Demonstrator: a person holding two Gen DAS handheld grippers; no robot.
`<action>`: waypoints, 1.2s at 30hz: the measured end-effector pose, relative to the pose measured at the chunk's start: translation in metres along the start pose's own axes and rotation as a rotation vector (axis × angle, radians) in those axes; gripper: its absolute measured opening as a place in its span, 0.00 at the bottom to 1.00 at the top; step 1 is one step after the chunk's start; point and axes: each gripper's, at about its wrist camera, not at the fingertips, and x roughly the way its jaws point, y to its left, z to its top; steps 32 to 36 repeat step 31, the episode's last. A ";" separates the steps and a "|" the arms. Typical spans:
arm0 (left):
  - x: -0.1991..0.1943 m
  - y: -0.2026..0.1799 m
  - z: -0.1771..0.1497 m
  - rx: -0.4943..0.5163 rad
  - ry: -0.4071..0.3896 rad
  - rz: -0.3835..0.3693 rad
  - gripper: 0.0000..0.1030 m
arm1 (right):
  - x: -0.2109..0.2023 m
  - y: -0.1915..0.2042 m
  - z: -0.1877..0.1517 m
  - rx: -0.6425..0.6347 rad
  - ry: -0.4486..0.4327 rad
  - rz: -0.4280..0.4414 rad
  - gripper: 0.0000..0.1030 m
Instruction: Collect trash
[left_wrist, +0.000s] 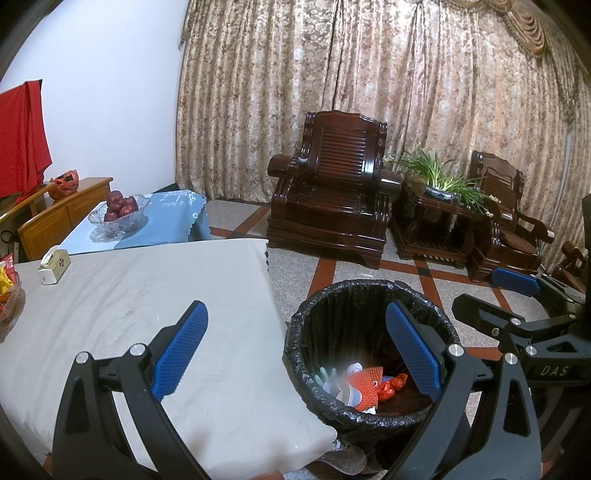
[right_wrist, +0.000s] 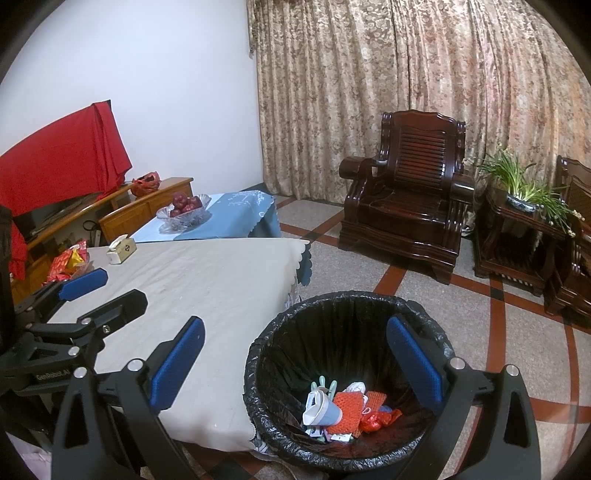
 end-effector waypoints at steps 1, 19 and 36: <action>0.000 0.000 0.000 0.000 0.000 0.000 0.92 | 0.000 0.001 0.001 -0.001 0.001 0.000 0.94; -0.003 0.005 -0.006 -0.006 0.009 0.003 0.92 | 0.002 0.002 0.001 0.001 0.009 0.001 0.94; 0.003 0.008 -0.013 -0.005 0.019 0.008 0.92 | 0.007 0.000 -0.005 0.012 0.013 0.000 0.94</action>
